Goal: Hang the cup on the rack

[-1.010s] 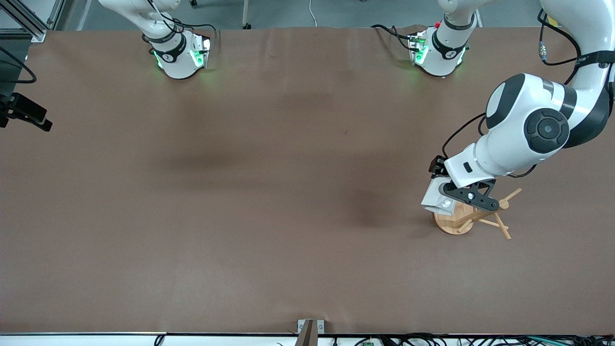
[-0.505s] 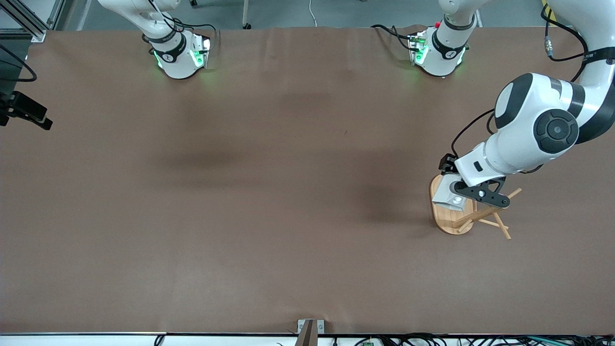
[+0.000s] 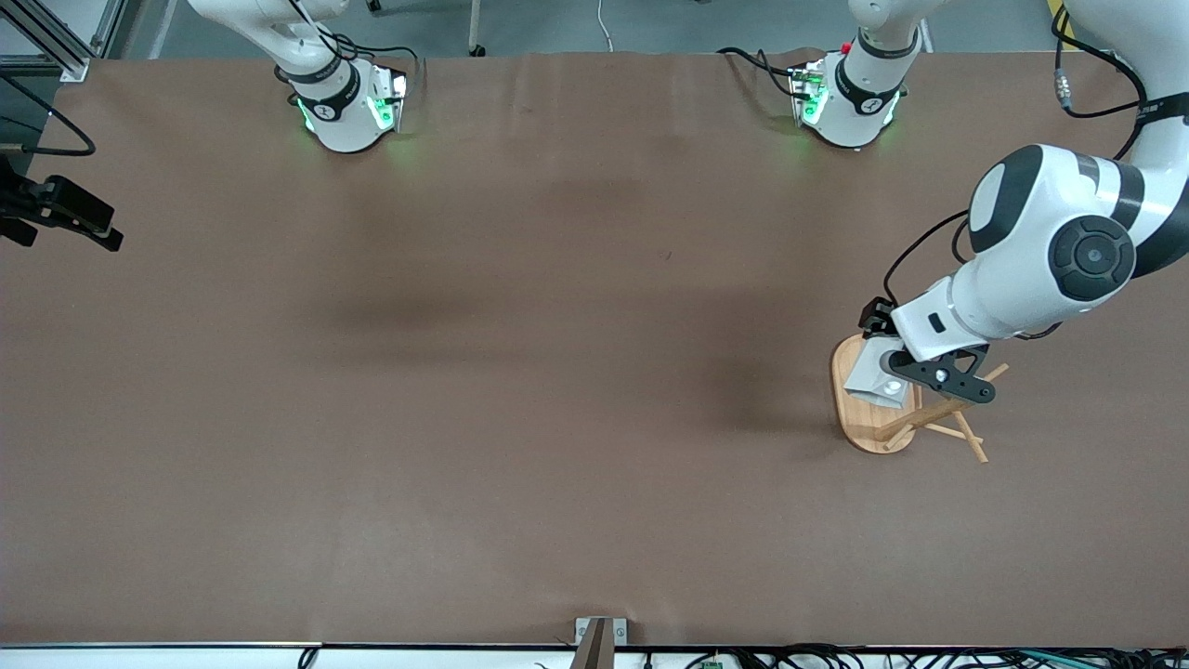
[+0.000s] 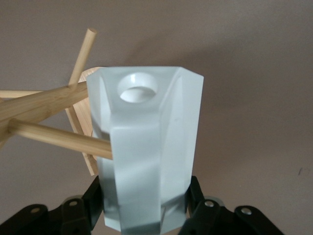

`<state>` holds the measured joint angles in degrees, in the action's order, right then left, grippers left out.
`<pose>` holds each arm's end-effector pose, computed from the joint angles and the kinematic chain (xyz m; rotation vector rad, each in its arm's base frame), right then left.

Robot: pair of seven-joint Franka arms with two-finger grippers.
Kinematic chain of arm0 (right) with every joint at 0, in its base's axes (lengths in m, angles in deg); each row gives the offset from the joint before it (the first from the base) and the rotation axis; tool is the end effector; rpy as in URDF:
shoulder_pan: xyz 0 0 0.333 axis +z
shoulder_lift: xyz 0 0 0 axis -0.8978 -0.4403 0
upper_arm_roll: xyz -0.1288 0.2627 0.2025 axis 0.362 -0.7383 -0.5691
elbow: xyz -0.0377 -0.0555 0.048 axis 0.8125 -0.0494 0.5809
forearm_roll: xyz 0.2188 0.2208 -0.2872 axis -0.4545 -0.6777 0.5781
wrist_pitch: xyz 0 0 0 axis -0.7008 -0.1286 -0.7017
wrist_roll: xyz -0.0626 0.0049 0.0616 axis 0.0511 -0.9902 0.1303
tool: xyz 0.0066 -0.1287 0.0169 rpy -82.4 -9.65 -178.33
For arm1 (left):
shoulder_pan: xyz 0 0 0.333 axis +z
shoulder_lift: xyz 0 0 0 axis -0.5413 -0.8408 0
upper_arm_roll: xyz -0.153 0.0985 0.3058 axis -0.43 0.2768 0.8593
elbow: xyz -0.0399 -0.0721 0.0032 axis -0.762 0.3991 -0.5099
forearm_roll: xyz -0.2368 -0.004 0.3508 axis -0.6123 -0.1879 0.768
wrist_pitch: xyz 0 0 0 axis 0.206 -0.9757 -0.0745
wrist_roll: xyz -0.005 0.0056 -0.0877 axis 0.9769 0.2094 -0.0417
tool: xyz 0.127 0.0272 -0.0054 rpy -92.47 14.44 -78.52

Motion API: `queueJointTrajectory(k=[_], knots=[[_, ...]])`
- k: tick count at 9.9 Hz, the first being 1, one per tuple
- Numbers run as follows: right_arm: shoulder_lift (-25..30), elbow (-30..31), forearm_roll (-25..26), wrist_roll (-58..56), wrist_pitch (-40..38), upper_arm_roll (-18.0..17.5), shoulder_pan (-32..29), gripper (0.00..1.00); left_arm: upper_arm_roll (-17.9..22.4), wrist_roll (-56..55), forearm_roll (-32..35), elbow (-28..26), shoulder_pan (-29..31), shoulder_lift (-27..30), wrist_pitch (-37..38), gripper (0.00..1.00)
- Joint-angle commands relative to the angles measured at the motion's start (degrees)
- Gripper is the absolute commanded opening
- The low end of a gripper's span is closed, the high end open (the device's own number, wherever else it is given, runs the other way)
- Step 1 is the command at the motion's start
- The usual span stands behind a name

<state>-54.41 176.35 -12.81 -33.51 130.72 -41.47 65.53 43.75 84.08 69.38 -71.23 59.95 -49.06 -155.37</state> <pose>0.5752 -0.0213 0.6744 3.1214 -0.0981 0.0326 0.6402 -0.1135 0.4178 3.0413 -0.5835 -0.1847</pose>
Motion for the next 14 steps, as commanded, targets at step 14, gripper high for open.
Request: queueJointTrajectory(k=[14], knots=[[1.47,1.77,0.21,0.14,1.04,0.47,1.07,0.99,-0.26,2.85,-0.54,-0.62,3.06,-2.79,-2.38,0.48]])
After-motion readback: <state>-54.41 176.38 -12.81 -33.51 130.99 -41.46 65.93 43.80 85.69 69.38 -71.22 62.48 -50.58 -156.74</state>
